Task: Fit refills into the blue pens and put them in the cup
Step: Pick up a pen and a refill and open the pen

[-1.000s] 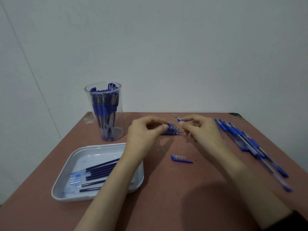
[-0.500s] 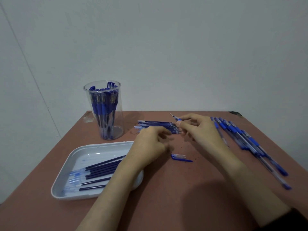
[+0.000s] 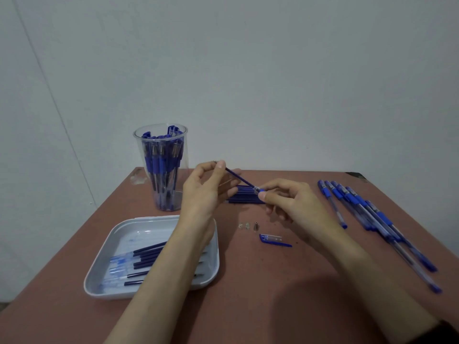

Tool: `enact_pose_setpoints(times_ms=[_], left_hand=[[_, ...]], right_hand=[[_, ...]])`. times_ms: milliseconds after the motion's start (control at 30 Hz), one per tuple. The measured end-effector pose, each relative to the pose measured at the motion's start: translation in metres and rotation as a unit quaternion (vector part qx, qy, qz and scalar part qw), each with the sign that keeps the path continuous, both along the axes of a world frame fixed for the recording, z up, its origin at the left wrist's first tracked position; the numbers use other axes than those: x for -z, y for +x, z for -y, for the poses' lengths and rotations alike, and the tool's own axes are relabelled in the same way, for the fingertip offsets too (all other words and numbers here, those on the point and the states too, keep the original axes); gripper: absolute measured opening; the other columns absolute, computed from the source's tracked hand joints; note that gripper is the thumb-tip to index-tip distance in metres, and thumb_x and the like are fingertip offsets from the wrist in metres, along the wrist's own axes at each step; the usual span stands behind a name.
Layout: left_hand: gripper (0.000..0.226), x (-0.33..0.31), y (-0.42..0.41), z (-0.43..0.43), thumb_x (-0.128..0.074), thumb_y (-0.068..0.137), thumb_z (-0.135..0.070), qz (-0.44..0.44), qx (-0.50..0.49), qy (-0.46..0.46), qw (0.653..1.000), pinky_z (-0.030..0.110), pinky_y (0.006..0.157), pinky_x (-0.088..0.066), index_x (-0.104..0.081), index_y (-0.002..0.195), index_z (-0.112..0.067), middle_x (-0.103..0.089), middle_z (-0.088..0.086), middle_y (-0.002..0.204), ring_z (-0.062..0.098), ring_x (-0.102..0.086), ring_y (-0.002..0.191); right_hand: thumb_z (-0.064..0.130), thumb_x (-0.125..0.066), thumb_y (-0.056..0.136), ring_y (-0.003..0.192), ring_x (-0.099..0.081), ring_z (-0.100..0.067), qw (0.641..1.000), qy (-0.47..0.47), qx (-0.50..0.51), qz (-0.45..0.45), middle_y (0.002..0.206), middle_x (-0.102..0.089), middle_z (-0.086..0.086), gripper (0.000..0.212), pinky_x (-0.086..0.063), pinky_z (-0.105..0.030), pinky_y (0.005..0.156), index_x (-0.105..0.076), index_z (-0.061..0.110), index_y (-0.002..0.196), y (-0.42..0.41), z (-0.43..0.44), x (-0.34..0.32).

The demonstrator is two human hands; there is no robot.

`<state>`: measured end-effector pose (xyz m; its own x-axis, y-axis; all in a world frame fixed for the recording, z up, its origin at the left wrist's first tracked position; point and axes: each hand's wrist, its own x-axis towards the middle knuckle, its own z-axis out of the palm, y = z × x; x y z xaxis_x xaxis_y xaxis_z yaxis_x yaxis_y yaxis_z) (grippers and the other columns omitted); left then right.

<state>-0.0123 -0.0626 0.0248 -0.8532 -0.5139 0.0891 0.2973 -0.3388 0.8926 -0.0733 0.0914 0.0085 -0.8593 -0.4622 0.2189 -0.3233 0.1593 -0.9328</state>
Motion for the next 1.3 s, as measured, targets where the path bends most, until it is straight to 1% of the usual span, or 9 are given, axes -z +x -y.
enact_pose_setpoints(times_ms=[200, 333, 467, 567, 667, 767, 867, 1100, 1300], left_hand=[[0.018, 0.005, 0.000, -0.003, -0.063, 0.083, 0.005, -0.007, 0.051, -0.043, 0.998, 0.020, 0.070, -0.055, -0.063, 0.094, -0.009, -0.071, 0.007, 0.083, 0.012, -0.068, 0.071], [0.012, 0.004, 0.003, -0.008, -0.060, 0.088, -0.003, -0.009, 0.059, -0.056, 0.997, 0.020, 0.070, -0.055, -0.067, 0.093, -0.012, -0.072, 0.005, 0.083, 0.013, -0.068, 0.076], [0.016, -0.004, 0.001, -0.004, -0.052, 0.094, -0.008, -0.098, -0.003, -0.011, 0.995, 0.022, 0.069, -0.055, -0.063, 0.102, -0.017, -0.072, 0.005, 0.081, 0.015, -0.069, 0.080], [0.027, -0.017, 0.001, 0.004, -0.049, 0.097, -0.011, -0.165, -0.073, -0.101, 0.978, 0.025, 0.077, -0.054, -0.060, 0.114, -0.027, -0.068, 0.000, 0.081, 0.012, -0.065, 0.085], [0.036, -0.032, -0.009, 0.015, -0.046, 0.098, -0.011, -0.137, -0.108, -0.353, 0.919, 0.027, 0.084, -0.053, -0.054, 0.123, -0.036, -0.064, 0.000, 0.085, 0.008, -0.061, 0.086], [0.048, -0.034, -0.043, 0.028, -0.041, 0.098, -0.006, -0.002, -0.060, -0.611, 0.789, 0.035, 0.084, -0.045, -0.044, 0.138, -0.032, -0.060, 0.009, 0.097, 0.023, -0.057, 0.091], [0.046, -0.023, -0.073, 0.036, -0.042, 0.097, -0.005, 0.114, 0.011, -0.736, 0.668, 0.035, 0.085, -0.043, -0.047, 0.138, -0.024, -0.059, 0.013, 0.107, 0.029, -0.056, 0.097], [0.023, -0.006, -0.116, 0.045, -0.061, 0.084, 0.004, 0.172, 0.071, -0.704, 0.686, 0.028, 0.086, -0.051, -0.071, 0.099, -0.008, -0.071, 0.007, 0.098, 0.018, -0.066, 0.092], [0.022, -0.001, -0.127, 0.043, -0.063, 0.082, 0.002, 0.210, 0.134, -0.717, 0.651, 0.018, 0.073, -0.041, -0.075, 0.096, -0.010, -0.072, 0.006, 0.096, 0.011, -0.057, 0.080]], right_hand=[[0.017, -0.067, 0.087, 0.049, -0.041, -0.015, 1.000, -0.015, -0.011, 0.016, 0.062, -0.060, -0.008, 0.006, -0.028, -0.025, 0.046, -0.073, 0.019, 0.090, -0.001, 0.002, 0.001], [0.017, -0.067, 0.088, 0.049, -0.042, -0.016, 1.000, -0.021, -0.021, 0.009, 0.063, -0.060, -0.009, 0.007, -0.028, -0.028, 0.046, -0.072, 0.017, 0.093, -0.001, 0.001, 0.000], [0.014, -0.067, 0.087, 0.049, -0.044, -0.014, 1.000, -0.011, -0.002, 0.004, 0.061, -0.061, -0.007, 0.006, -0.031, -0.025, 0.046, -0.072, 0.017, 0.090, -0.005, -0.004, -0.002], [0.015, -0.067, 0.087, 0.047, -0.048, -0.005, 1.000, 0.006, 0.023, -0.010, 0.060, -0.061, -0.005, 0.007, -0.037, -0.015, 0.046, -0.072, 0.018, 0.089, -0.007, -0.008, -0.002], [0.020, -0.066, 0.088, 0.046, -0.049, -0.002, 0.997, 0.018, 0.071, -0.020, 0.059, -0.062, 0.000, 0.007, -0.036, -0.017, 0.049, -0.072, 0.024, 0.087, -0.013, -0.010, 0.001], [0.021, -0.065, 0.087, 0.043, -0.046, -0.001, 0.995, 0.006, 0.099, -0.017, 0.057, -0.061, 0.003, 0.010, -0.035, -0.022, 0.050, -0.072, 0.027, 0.083, -0.017, -0.012, 0.003], [0.024, -0.065, 0.087, 0.046, -0.047, -0.006, 0.992, 0.004, 0.122, -0.023, 0.055, -0.061, 0.003, 0.011, -0.036, -0.028, 0.055, -0.071, 0.031, 0.079, -0.021, -0.013, 0.005], [0.027, -0.065, 0.086, 0.056, -0.052, -0.014, 0.991, 0.020, 0.122, -0.058, 0.065, -0.063, -0.014, 0.009, -0.041, -0.030, 0.058, -0.069, 0.031, 0.080, -0.021, -0.012, 0.005], [0.030, -0.065, 0.086, 0.062, -0.055, -0.028, 0.990, 0.028, 0.116, -0.075, 0.073, -0.062, -0.024, 0.010, -0.051, -0.044, 0.068, -0.069, 0.033, 0.077, -0.022, -0.010, 0.007]])
